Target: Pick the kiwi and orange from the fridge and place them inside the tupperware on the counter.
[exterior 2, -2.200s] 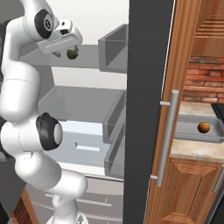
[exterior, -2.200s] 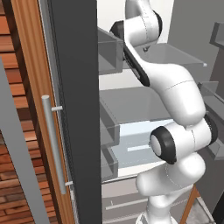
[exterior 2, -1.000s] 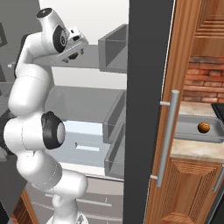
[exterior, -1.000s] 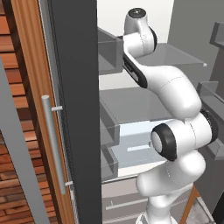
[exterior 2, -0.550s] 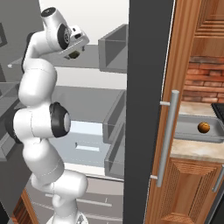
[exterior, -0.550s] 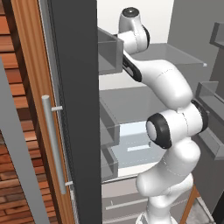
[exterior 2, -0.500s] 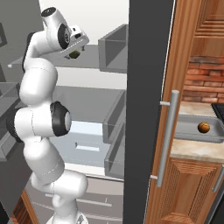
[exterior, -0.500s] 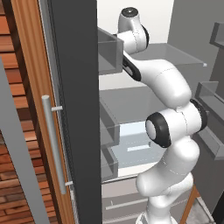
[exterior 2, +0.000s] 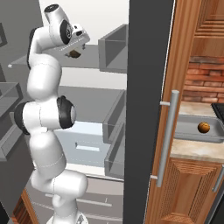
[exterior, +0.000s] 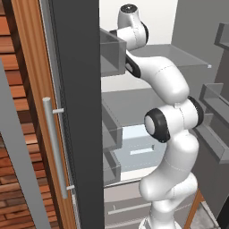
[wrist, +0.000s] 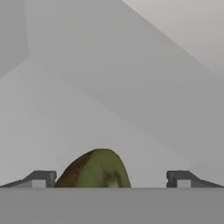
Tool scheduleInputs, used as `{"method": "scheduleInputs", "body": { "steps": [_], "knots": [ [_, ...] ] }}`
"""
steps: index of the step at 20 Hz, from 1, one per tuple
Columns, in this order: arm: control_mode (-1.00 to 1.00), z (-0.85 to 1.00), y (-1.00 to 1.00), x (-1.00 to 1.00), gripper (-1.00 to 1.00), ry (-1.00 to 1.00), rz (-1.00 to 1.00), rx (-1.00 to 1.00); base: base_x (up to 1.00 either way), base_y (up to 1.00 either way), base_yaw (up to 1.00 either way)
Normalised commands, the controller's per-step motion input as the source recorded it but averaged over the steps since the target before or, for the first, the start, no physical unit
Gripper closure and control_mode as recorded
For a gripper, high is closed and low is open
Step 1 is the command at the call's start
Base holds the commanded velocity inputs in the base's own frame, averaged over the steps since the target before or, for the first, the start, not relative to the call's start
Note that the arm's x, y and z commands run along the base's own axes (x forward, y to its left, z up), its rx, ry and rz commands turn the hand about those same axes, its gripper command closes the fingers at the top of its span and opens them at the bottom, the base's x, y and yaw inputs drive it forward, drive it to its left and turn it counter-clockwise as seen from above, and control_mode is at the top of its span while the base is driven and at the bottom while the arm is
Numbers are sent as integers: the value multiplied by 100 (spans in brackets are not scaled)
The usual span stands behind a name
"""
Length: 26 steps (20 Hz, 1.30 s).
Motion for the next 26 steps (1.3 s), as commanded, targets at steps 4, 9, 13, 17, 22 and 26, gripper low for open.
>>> {"method": "scheduleInputs", "body": {
  "steps": [4, 9, 13, 17, 22, 26],
  "knots": [
    [-100, -42, -3, -10, -100, 3, 0, 0, 0, 0, 0],
    [-100, -50, -5, -15, 100, 4, 0, 0, 0, 0, 0],
    [-100, -40, 0, -1, 100, 1, 0, 0, 0, 0, 0],
    [-100, -34, 0, 0, 100, 0, 0, 0, 0, 0, 0],
    [-100, -29, 0, -14, 100, -5, 2, 0, 0, 0, 0],
    [-100, -25, 0, -33, 100, -43, 2, 0, 0, 0, 0]
  ]
}}
